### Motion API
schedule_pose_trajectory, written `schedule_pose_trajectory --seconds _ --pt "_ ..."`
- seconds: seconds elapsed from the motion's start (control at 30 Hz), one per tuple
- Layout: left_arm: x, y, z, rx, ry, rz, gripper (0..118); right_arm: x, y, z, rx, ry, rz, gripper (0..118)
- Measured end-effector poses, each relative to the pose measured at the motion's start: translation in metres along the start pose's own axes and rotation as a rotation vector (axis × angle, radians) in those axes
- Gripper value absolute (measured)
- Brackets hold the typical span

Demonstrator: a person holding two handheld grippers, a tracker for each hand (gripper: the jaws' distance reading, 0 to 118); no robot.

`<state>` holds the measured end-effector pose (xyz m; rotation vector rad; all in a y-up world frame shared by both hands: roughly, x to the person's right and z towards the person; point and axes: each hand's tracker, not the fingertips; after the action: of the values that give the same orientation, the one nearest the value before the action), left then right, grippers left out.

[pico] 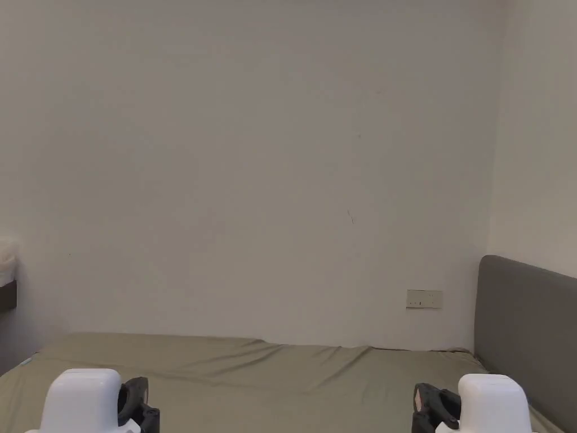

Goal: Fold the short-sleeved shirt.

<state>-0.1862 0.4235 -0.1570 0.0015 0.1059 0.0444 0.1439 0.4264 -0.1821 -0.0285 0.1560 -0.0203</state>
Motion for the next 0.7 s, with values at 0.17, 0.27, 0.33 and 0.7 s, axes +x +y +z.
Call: schedule_pose_trajectory --seconds 0.17,0.27,0.33,0.7 --pt "0.0003 0.0001 0.001 0.001 -0.01 0.006 2 -0.0011 0.0001 0.0 0.0 -0.012 0.013 9" --pt "0.0001 -0.0003 0.0006 -0.003 -0.007 0.0 2 -0.0009 -0.0001 0.0009 -0.005 -0.002 -0.004 9" --pt "-0.0007 -0.0004 0.0002 -0.004 -0.005 0.004 2 -0.0017 -0.0009 0.0008 -0.002 -0.006 0.002 9" --pt "-0.0037 -0.0055 -0.0037 -0.021 -0.006 0.031 2 -0.0014 -0.001 -0.0001 0.005 -0.02 0.02 9"
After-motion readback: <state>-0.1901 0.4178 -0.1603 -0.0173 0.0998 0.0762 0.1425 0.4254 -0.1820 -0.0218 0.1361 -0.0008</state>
